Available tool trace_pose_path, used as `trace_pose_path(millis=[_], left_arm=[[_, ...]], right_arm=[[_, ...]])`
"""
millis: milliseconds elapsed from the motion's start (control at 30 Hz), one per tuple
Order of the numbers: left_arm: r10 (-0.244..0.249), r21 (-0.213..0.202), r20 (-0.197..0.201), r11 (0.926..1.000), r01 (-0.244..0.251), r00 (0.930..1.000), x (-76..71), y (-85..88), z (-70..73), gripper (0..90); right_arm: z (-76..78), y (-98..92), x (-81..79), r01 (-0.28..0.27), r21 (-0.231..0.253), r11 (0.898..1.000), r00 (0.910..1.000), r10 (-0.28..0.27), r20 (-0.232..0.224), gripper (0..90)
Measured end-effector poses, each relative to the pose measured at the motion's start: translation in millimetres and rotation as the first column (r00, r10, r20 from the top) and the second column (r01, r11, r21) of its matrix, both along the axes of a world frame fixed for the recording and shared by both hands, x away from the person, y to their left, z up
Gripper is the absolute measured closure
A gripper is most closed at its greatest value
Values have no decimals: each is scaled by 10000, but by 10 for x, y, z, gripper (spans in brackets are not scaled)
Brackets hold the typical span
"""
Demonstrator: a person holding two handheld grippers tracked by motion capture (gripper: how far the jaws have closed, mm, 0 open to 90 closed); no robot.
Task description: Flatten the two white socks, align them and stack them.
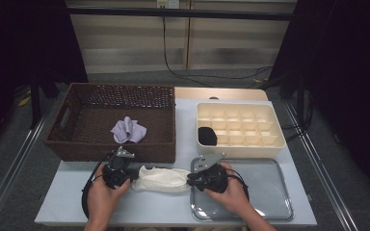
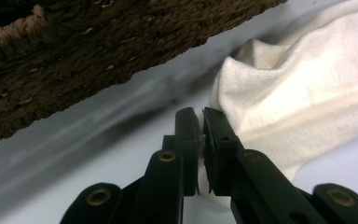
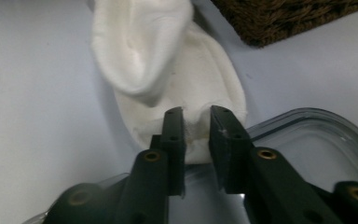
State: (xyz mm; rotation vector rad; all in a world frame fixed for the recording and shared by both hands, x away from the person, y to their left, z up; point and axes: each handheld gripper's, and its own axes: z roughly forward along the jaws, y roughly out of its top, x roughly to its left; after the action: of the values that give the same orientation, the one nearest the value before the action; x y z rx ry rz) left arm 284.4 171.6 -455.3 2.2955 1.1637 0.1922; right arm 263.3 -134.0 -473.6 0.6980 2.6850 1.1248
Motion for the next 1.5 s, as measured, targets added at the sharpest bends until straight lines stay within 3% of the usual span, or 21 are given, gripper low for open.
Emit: trace_pose_path(millis=[67, 233, 300, 467, 633, 700, 867, 1067, 1300, 1400, 1500], left_arm=[[-12, 157, 99, 9999, 10, 10000, -7, -24, 0, 850], [-66, 450, 160, 9990, 59, 9999, -17, -46, 9, 852], [-67, 532, 176, 9986, 57, 9998, -20, -56, 11, 854], [28, 536, 150, 9986, -36, 9999, -13, -57, 13, 854], [45, 519, 135, 9986, -52, 9999, -10, -54, 12, 854], [53, 439, 114, 9990, -58, 9999, -10, -50, 7, 854], [67, 355, 65, 9993, -70, 10000, -7, -44, 7, 854], [92, 327, 42, 9994, -94, 9999, -6, -44, 8, 854], [129, 199, 30, 9997, -129, 9999, -6, -42, 15, 853], [97, 123, 80, 9999, -98, 9999, -10, -40, 29, 852], [138, 21, 136, 9999, -138, 9998, -22, -52, 50, 851]], right_arm=[[-5, -10, -8, -21, 14, 10000, 10000, 21, 18, 893], [17, 35, -19, 7, -257, 9997, 10000, -9, -57, 900], [26, -24, -10, 269, 216, 9994, 9987, -259, -442, 900], [107, -253, -27, 664, 1209, 9904, 9966, -599, -562, 900], [50, -366, -62, 753, 1341, 9881, 9952, -662, -716, 900], [16, -402, -58, 817, 1478, 9856, 9929, -677, -973, 900], [79, -377, -76, 702, 1470, 9866, 9965, -627, -547, 900], [148, -380, -73, 755, 1532, 9853, 9967, -701, -400, 900], [270, -280, -72, 819, 1862, 9791, 9966, -788, -240, 757], [296, -184, -59, 710, 2104, 9750, 9970, -628, -454, 680], [249, -34, -48, 472, 1799, 9826, 9966, -342, -744, 643]])
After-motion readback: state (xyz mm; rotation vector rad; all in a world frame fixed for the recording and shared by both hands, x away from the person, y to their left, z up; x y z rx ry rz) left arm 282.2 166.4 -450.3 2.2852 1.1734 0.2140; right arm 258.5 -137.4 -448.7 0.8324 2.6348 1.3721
